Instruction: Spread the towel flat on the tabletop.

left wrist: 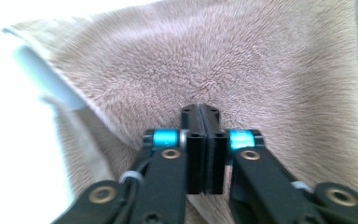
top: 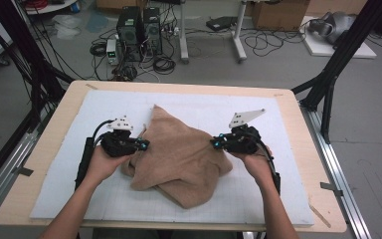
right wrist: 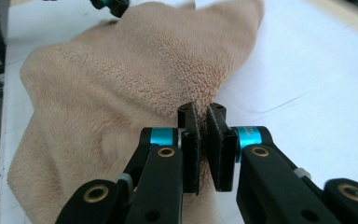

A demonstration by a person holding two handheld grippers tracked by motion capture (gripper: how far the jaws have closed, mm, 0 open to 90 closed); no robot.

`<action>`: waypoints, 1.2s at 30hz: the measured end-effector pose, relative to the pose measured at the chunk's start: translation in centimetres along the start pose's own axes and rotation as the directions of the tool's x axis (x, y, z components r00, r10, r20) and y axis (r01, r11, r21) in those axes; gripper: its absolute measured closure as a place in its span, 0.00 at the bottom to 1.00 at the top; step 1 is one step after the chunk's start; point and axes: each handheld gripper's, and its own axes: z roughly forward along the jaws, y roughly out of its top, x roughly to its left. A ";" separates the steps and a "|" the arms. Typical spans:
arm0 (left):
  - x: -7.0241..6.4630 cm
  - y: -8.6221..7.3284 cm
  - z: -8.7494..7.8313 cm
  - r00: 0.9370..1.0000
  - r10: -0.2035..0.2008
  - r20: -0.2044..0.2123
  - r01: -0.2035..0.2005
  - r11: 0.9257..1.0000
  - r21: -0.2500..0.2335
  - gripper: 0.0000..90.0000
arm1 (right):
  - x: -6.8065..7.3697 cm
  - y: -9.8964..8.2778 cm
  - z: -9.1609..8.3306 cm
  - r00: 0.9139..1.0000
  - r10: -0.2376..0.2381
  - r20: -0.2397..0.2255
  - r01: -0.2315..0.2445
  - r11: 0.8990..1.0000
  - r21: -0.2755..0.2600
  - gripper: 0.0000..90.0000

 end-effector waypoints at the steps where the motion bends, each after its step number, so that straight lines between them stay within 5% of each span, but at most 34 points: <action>1: -0.2 0.2 -0.1 1.000 0.007 0.003 -0.007 1.000 -0.006 1.00 | 0.1 0.3 -0.7 1.000 -0.006 0.012 0.006 1.000 -0.006 0.94; 6: -1.2 0.3 0.0 0.999 0.050 0.014 -0.050 0.998 0.034 1.00 | 2.0 0.9 -1.8 0.997 -0.081 0.017 0.080 0.996 0.023 0.93; 10: -1.1 0.0 0.6 0.998 0.049 0.029 -0.050 0.998 0.049 0.94 | 2.3 -0.1 -0.9 0.996 -0.066 -0.058 0.069 0.997 0.043 0.92; 11: -1.0 0.0 0.8 0.999 0.040 0.026 -0.041 0.998 0.050 0.77 | 2.5 -1.1 0.1 0.996 -0.051 -0.077 0.056 0.996 0.070 0.91; 13: -0.9 0.0 1.4 0.999 0.039 0.030 -0.041 0.998 0.050 0.72 | 2.6 -1.6 0.6 0.995 -0.045 -0.089 0.052 0.995 0.085 0.91; 14: -0.9 0.0 1.7 0.999 0.038 0.021 -0.039 0.998 0.048 0.57 | 2.8 -2.8 1.9 0.992 -0.021 -0.123 0.033 0.994 0.101 0.90; 20: 0.1 -0.6 4.4 1.000 0.012 -0.005 -0.011 0.990 0.144 0.47 | 3.1 -4.2 4.5 0.983 0.005 -0.184 0.024 0.988 0.154 0.80; 22: 0.3 -1.0 5.5 1.000 -0.001 0.013 -0.002 0.984 0.180 0.51 | 2.9 -3.9 4.2 0.984 0.004 -0.179 0.019 0.992 0.126 0.69; 25: 0.3 -1.1 5.6 0.999 0.015 0.047 -0.024 0.981 0.195 0.77 | 1.8 -3.5 2.5 0.990 0.030 -0.138 -0.021 0.997 0.068 0.65; 26: 0.2 -1.1 5.6 0.999 0.023 0.044 -0.032 0.980 0.195 0.77 | 1.8 -3.5 2.5 0.990 0.030 -0.138 -0.021 0.997 0.068 0.65; 28: -0.1 -0.9 5.3 0.999 0.041 0.023 -0.045 0.979 0.199 0.92 | 0.5 -3.4 1.1 0.992 0.070 -0.101 -0.071 0.998 0.002 0.65; 30: 0.0 -0.8 4.5 0.999 0.034 0.002 -0.034 0.982 0.185 0.93 | 0.3 -3.4 1.0 0.992 0.079 -0.102 -0.080 0.997 0.000 0.63; 32: 0.0 -0.8 3.5 0.999 0.036 -0.013 -0.034 0.985 0.166 0.95 | 0.8 -3.8 2.4 0.986 0.074 -0.146 -0.064 0.995 0.077 0.59; 36: -0.5 -1.3 1.3 0.999 0.048 -0.014 -0.046 0.991 0.129 0.96 | 1.7 -5.4 4.2 0.978 0.084 -0.191 -0.059 0.990 0.132 0.59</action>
